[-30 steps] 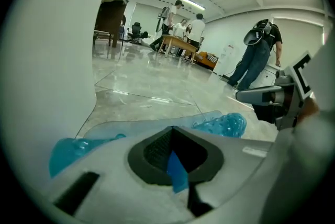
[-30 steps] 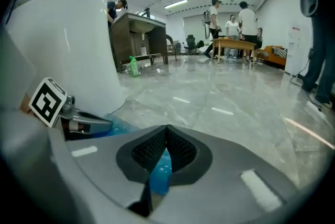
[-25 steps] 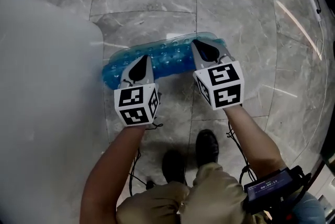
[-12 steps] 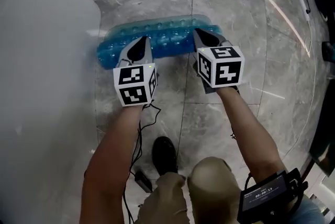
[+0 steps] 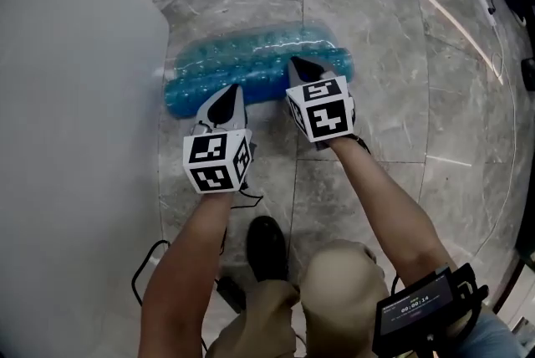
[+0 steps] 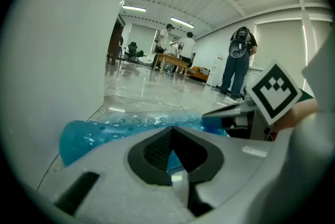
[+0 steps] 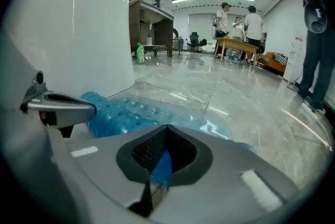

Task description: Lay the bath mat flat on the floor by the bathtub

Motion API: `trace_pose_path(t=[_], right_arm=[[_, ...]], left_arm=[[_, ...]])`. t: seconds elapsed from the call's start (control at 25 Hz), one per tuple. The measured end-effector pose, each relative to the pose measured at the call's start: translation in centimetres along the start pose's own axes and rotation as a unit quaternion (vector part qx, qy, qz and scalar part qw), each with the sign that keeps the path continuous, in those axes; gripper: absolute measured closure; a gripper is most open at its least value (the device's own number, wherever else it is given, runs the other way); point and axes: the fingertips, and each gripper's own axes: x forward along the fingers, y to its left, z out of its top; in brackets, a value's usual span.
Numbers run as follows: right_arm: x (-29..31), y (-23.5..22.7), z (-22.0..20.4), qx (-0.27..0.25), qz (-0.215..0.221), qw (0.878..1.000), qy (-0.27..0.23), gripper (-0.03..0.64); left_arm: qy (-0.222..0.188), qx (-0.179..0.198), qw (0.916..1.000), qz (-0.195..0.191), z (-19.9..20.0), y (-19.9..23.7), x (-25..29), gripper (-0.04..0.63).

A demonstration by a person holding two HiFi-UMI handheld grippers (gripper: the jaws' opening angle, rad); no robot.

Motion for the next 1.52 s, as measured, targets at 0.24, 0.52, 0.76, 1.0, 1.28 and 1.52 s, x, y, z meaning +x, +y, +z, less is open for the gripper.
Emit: trace_pose_path(t=[0.24, 0.52, 0.76, 1.0, 1.28, 1.52], right_arm=[[-4.2, 1.7, -2.0, 0.009, -0.010, 1.000, -0.021, 0.614], [-7.5, 4.2, -7.2, 0.020, 0.029, 0.999, 0.027, 0.615], [-10.4, 2.5, -3.5, 0.029, 0.032, 0.999, -0.027, 0.614], [-8.7, 2.4, -4.7, 0.000, 0.025, 1.000, 0.006, 0.614], [-10.0, 3.2, -7.6, 0.008, 0.013, 1.000, 0.010, 0.614], [-13.3, 4.6, -10.8, 0.010, 0.031, 0.999, 0.011, 0.614]], left_arm=[[-0.017, 0.022, 0.9990, 0.035, 0.8, -2.6, -2.2, 0.589], [0.035, 0.026, 0.9959, 0.079, -1.9, -0.5, -2.3, 0.589], [0.024, -0.007, 0.9964, 0.081, -4.5, -2.2, -5.1, 0.589], [0.056, 0.049, 0.9955, 0.060, -8.2, -4.2, -8.2, 0.589], [0.056, 0.037, 0.9964, 0.052, -7.7, -5.5, -10.6, 0.589], [0.054, 0.038, 0.9959, 0.063, -6.8, -5.8, -10.0, 0.589]])
